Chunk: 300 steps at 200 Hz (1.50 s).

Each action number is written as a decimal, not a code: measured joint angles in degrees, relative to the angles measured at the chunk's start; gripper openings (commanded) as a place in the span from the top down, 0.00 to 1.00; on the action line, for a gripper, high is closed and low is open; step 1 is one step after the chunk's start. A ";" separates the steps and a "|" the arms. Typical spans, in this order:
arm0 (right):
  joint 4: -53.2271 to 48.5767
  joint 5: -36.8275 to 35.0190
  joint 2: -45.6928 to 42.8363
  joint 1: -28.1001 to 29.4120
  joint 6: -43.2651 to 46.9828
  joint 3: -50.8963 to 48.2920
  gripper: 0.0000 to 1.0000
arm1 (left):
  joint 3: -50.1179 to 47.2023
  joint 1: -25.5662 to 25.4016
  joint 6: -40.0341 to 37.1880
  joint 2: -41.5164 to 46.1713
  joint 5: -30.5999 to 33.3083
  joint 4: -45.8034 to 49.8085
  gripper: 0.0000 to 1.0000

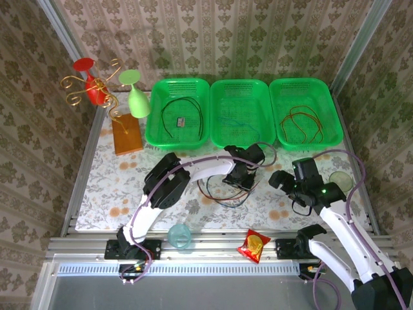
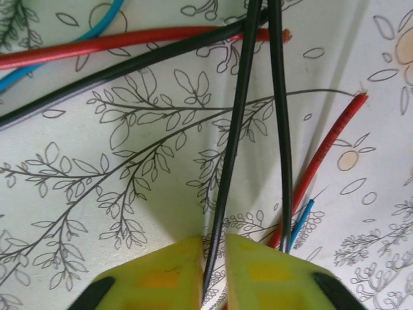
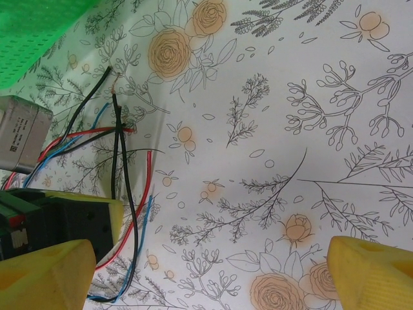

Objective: Untangle the cables

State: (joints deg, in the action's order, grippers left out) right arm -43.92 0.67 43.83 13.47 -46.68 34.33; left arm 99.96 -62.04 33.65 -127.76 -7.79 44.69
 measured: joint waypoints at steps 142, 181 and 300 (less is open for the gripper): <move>0.61 1.53 -0.50 -1.11 1.46 -0.37 0.04 | 16.28 -1.70 -12.13 0.22 16.85 20.00 1.00; 1.62 1.86 -0.50 -1.22 1.51 -0.37 0.04 | 20.15 -2.05 -15.74 3.04 21.38 27.67 1.00; 14.69 16.76 -6.16 -1.33 -14.75 -1.11 0.03 | 16.17 7.19 -9.33 30.73 8.24 10.34 1.00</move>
State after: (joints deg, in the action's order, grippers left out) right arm -29.23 17.43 37.67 12.14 -61.43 33.21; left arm 116.14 -54.85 24.32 -97.03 0.45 55.02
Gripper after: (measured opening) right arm 0.954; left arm 0.043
